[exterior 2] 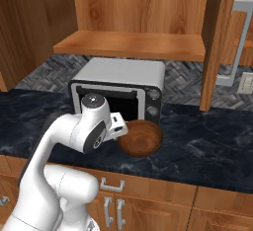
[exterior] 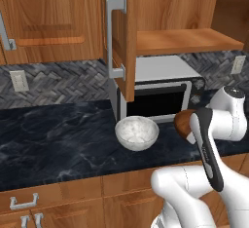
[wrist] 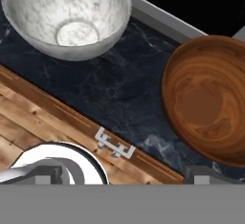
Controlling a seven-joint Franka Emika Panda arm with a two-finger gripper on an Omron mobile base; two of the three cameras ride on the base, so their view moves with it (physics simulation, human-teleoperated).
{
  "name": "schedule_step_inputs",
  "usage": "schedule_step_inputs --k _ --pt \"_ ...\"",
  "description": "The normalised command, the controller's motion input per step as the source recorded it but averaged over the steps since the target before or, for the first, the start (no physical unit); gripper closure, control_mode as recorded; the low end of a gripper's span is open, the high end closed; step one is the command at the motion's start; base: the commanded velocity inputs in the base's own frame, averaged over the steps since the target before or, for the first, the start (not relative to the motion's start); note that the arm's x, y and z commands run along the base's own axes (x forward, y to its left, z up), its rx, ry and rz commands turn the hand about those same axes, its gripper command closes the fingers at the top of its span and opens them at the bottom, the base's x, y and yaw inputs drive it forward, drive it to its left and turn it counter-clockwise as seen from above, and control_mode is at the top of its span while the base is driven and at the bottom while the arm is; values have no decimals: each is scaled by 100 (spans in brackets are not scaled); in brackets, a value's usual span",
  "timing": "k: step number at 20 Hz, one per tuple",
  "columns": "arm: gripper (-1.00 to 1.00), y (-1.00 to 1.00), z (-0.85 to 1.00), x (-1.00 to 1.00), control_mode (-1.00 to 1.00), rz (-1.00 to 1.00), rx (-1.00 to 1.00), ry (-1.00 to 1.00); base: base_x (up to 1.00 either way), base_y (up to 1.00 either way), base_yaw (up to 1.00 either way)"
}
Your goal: Open the cabinet. Pick the bowls from the counter and place them in the cabinet. Then close the cabinet.
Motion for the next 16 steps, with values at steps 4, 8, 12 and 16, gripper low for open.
schedule_step_inputs --k 4,8,12,16 --pt "-100 -15 -8 9 -100 0 0 0 0 0 0" --pt "-100 -18 -17 12 -100 0 0 0 0 0 0" --pt "-100 -14 -16 12 -100 0 0 0 0 0 0" --pt "-100 -1 -21 15 -100 0 0 -1 0 0 0"
